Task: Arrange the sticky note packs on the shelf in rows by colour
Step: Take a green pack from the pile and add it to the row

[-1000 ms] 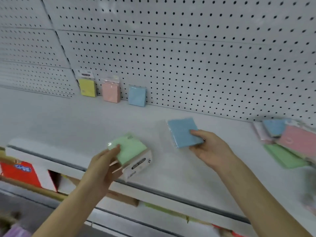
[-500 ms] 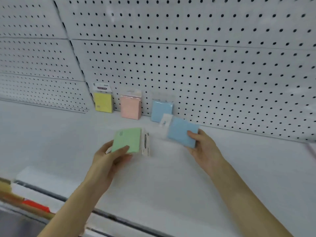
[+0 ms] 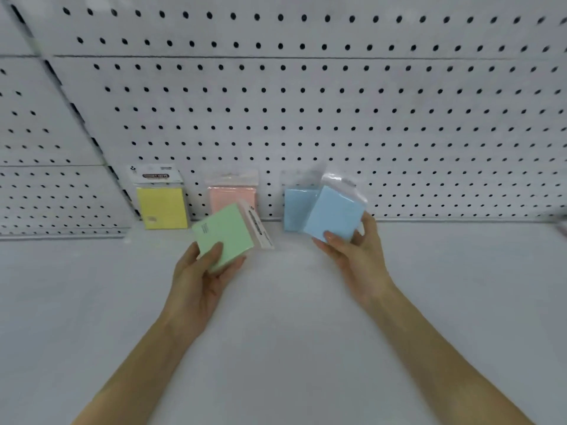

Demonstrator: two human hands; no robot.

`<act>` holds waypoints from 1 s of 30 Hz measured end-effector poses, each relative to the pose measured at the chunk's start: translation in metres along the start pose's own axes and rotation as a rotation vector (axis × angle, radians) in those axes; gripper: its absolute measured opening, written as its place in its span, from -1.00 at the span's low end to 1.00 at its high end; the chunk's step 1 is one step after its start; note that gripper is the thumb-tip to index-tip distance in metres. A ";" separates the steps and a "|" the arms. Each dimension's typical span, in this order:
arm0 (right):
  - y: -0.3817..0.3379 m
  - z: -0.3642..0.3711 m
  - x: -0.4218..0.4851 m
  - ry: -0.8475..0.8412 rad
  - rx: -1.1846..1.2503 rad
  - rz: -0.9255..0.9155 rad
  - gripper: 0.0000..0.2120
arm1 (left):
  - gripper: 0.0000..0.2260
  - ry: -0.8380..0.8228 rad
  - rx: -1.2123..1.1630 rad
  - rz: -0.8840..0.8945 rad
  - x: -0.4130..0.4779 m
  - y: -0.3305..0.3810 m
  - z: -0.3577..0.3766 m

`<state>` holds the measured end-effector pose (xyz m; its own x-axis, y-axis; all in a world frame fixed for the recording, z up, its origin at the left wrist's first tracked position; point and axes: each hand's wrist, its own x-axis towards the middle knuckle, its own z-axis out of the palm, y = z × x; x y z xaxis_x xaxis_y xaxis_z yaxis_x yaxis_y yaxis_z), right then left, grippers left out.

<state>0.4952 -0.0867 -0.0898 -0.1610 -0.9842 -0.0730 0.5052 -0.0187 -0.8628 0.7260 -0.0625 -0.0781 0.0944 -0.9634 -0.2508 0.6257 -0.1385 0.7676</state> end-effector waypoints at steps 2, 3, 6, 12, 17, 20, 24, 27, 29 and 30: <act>0.005 0.004 0.001 0.024 -0.118 -0.046 -0.49 | -0.78 -0.068 0.064 0.020 0.000 -0.002 0.001; 0.006 0.006 0.003 0.048 -0.187 -0.073 -0.51 | -0.75 -0.102 0.093 0.033 0.000 -0.003 0.000; 0.005 0.015 0.010 0.062 -0.427 -0.183 -0.67 | -0.70 -0.160 0.156 0.062 0.004 -0.003 -0.003; 0.014 0.023 0.027 0.141 -0.720 -0.275 -0.74 | -0.75 -0.157 0.293 0.140 0.006 -0.002 -0.006; 0.017 0.019 0.030 0.277 -0.931 -0.346 -0.73 | -0.79 -0.173 0.394 0.139 0.010 0.000 -0.008; 0.018 0.017 0.030 0.327 -0.967 -0.309 -0.72 | -0.81 -0.152 0.397 0.133 0.010 0.000 -0.007; 0.018 0.018 0.031 0.324 -0.952 -0.292 -0.69 | -0.82 -0.139 0.411 0.132 0.010 -0.001 -0.006; 0.019 0.016 0.031 0.337 -0.931 -0.275 -0.65 | -0.84 -0.140 0.451 0.134 0.010 -0.002 -0.006; 0.018 0.016 0.031 0.344 -0.883 -0.250 -0.64 | -0.81 -0.146 0.463 0.125 0.010 -0.003 -0.007; 0.017 0.016 0.031 0.352 -0.851 -0.246 -0.64 | -0.78 -0.147 0.457 0.117 0.010 -0.003 -0.007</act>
<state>0.5125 -0.1204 -0.0981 -0.4970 -0.8576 0.1322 -0.3411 0.0530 -0.9385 0.7305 -0.0698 -0.0871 0.0127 -0.9961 -0.0872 0.2105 -0.0826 0.9741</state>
